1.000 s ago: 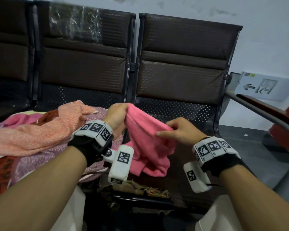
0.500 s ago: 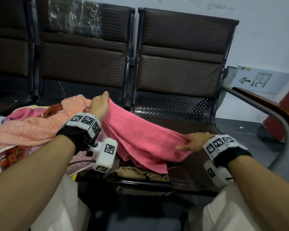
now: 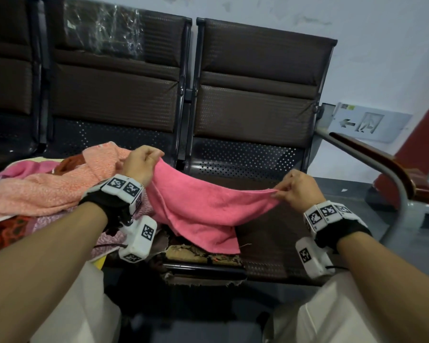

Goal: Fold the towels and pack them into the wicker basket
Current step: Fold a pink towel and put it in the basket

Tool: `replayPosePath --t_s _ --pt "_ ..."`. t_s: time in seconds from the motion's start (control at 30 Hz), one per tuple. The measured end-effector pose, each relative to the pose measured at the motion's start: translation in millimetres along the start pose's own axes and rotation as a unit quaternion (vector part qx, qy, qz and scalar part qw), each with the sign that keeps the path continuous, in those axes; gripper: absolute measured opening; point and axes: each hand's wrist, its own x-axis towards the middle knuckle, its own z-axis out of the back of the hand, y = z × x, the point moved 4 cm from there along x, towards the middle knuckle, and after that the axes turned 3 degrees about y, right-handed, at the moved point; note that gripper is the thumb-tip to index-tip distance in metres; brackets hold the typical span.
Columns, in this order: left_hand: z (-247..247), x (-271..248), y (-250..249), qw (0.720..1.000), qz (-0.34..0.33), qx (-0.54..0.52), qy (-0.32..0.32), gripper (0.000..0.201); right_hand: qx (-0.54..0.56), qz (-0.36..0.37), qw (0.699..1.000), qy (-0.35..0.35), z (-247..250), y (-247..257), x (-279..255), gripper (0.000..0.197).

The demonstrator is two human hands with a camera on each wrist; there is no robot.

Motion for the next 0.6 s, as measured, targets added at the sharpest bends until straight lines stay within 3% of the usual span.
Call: replayPosePath --t_s 0.1,0.3,0.53,0.6 --pt "-5 -6 -4 1.0 -0.029 0.005 -0.006 0.019 -0.03 0.021 0.999 -0.006 -2 8 2 0.018" --pt "-15 -15 -7 0.998 -0.051 0.041 0.024 0.012 -0.02 -0.02 0.998 0.059 -17 10 7 0.017" --pt "-14 -25 2 0.975 -0.056 0.181 0.117 0.034 0.038 -0.14 0.989 -0.011 -7 -34 2 0.02" --pt "-13 -27 2 0.969 -0.065 0.193 0.137 0.03 0.078 -0.157 0.984 -0.043 -3 -44 -1 0.018"
